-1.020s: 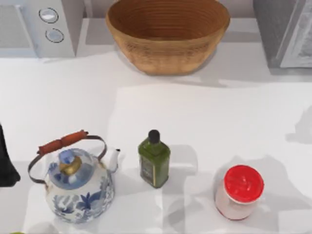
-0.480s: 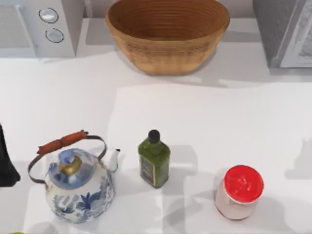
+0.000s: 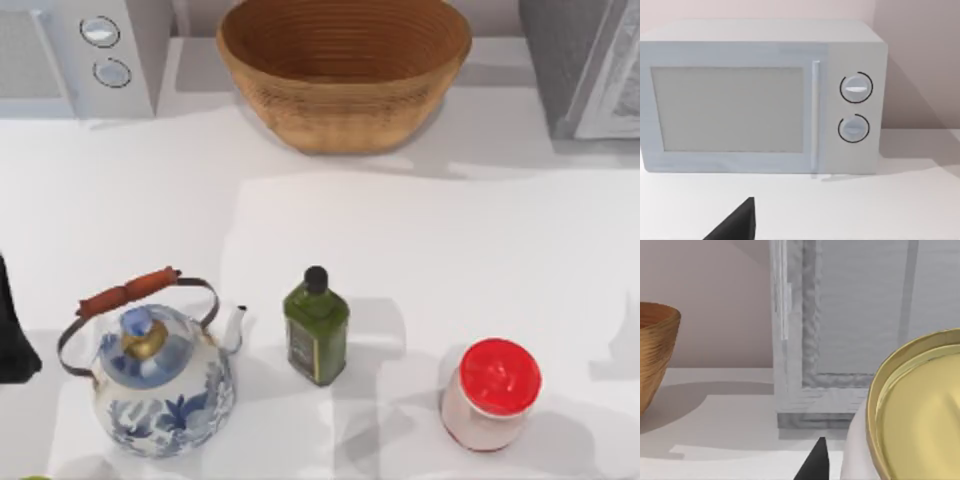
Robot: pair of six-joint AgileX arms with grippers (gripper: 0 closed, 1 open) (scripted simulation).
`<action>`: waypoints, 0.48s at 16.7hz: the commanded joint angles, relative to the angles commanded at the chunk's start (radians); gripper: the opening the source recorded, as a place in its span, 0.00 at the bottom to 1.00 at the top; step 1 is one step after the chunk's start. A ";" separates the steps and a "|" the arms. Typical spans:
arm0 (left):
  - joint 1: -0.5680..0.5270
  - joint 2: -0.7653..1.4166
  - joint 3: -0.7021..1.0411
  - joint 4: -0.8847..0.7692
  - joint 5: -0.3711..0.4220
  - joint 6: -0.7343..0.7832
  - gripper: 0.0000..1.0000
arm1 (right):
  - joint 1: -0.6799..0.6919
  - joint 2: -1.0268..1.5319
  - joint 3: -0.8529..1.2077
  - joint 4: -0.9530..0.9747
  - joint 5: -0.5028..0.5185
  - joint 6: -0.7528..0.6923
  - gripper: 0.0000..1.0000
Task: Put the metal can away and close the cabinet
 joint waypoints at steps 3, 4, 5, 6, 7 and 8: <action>0.000 0.000 0.000 0.000 0.000 0.000 1.00 | -0.002 0.005 0.003 0.001 -0.002 0.002 0.00; 0.000 0.000 0.000 0.000 0.000 0.000 1.00 | -0.001 0.015 0.014 -0.002 0.001 0.002 0.00; 0.000 0.000 0.000 0.000 0.000 0.000 1.00 | 0.001 0.036 0.036 -0.010 0.005 0.002 0.00; 0.000 0.000 0.000 0.000 0.000 0.000 1.00 | 0.004 0.066 0.068 -0.022 0.012 0.001 0.00; 0.000 0.000 0.000 0.000 0.000 0.000 1.00 | 0.008 0.108 0.110 -0.038 0.020 0.001 0.00; 0.000 0.000 0.000 0.000 0.000 0.000 1.00 | 0.013 0.159 0.163 -0.058 0.029 -0.001 0.00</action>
